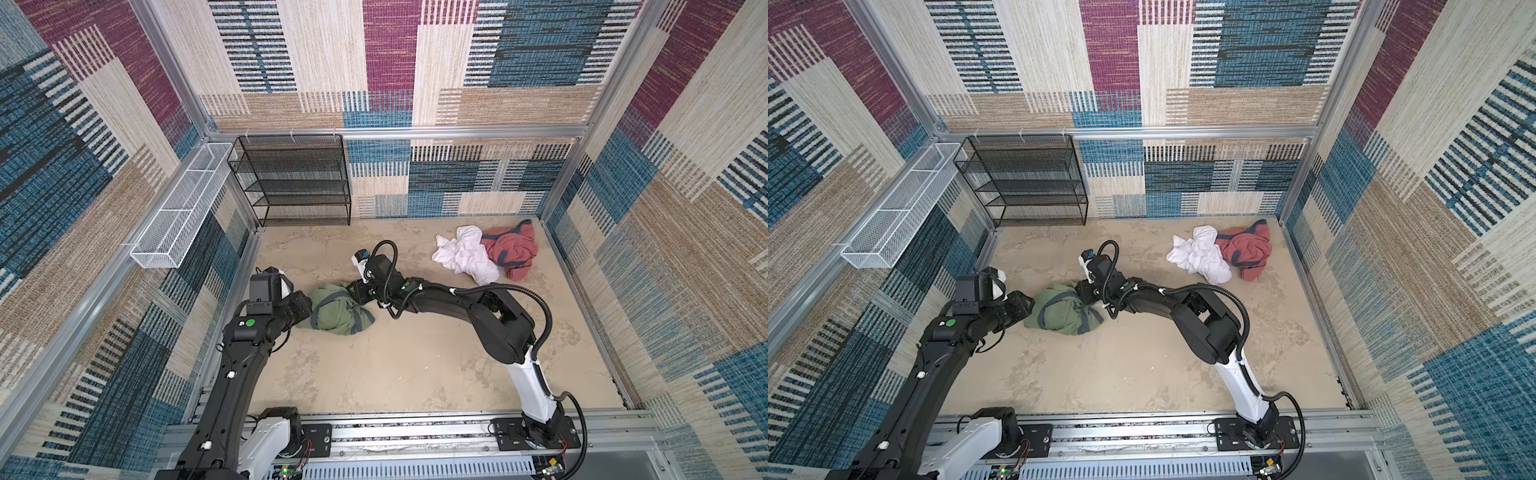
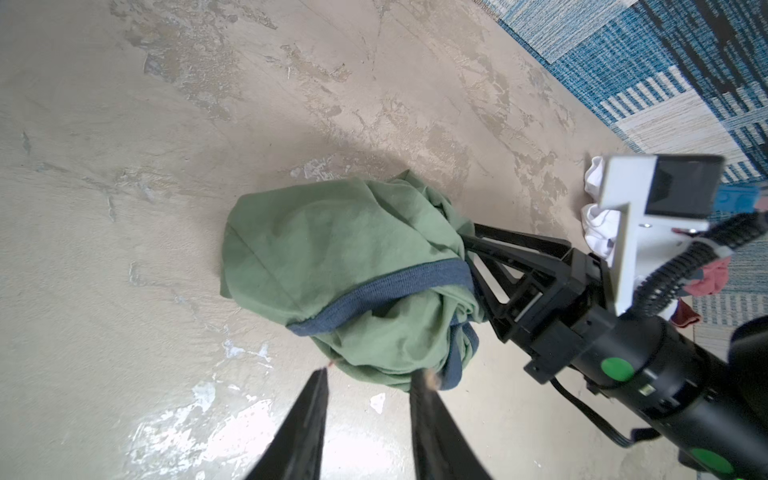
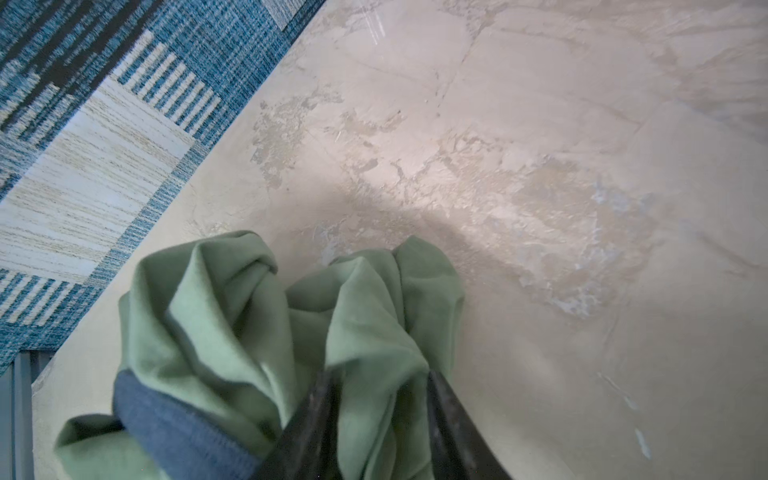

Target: Pick out a specific cloth from the pile

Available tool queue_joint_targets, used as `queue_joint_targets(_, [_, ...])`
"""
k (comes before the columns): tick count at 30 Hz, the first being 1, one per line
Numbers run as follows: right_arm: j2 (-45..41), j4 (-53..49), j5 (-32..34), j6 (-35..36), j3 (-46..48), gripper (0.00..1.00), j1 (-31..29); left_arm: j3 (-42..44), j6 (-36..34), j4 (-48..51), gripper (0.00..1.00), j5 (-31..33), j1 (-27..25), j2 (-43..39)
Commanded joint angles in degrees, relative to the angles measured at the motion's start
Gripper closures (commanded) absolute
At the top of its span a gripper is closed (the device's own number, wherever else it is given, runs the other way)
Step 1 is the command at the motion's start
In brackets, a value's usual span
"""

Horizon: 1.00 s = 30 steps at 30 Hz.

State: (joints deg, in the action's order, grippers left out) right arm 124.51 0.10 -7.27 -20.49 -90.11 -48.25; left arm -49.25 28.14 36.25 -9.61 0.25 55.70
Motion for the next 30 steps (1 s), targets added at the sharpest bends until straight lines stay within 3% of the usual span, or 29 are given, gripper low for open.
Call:
queue_joint_targets(1, [-1.87, 1.22, 0.52, 0.23, 0.38, 0.52, 0.16, -0.37, 0.07, -1.38, 0.63, -0.59, -0.07, -0.07])
queue_joint_targets(13, [-14.5, 2.42, 2.12, 1.01, 7.82, 0.46, 2.38, -1.9, -0.05, -2.12, 0.63, -0.58, -0.1, 0.77])
queue_joint_targets(16, [-20.95, 3.22, 3.26, 1.8, 12.88, 0.36, 4.12, -1.9, -0.17, -3.47, 0.61, -0.07, -0.08, 0.92])
queue_joint_targets(17, [-23.75, 3.6, 4.35, 2.18, 15.03, 0.28, 4.82, -2.06, -0.33, -3.88, 0.61, 0.09, -0.08, 1.21])
queue_joint_targets(18, [-26.55, 4.06, 5.19, 2.68, 17.48, 0.09, 5.68, -2.37, -0.41, -4.06, 0.6, 0.28, -0.12, 1.48])
queue_joint_targets(19, [-28.94, 4.42, 5.88, 3.01, 19.18, 0.01, 6.54, -2.49, -0.73, -4.38, 0.55, 0.37, -0.16, 1.81])
queue_joint_targets(22, [-36.61, 5.23, 7.24, 3.64, 25.56, 0.0, 10.27, -2.62, -1.42, -5.75, 0.47, 2.03, -0.16, 2.66])
queue_joint_targets(27, [-48.72, 5.39, 11.67, 6.48, 35.66, 0.0, 18.28, -0.69, -2.07, -10.49, 0.25, 5.89, -0.16, 3.31])
queue_joint_targets(30, [-53.79, 5.7, 14.64, 8.07, 40.93, 0.0, 22.95, 0.79, -3.0, -13.49, 0.23, 7.43, -0.16, 4.27])
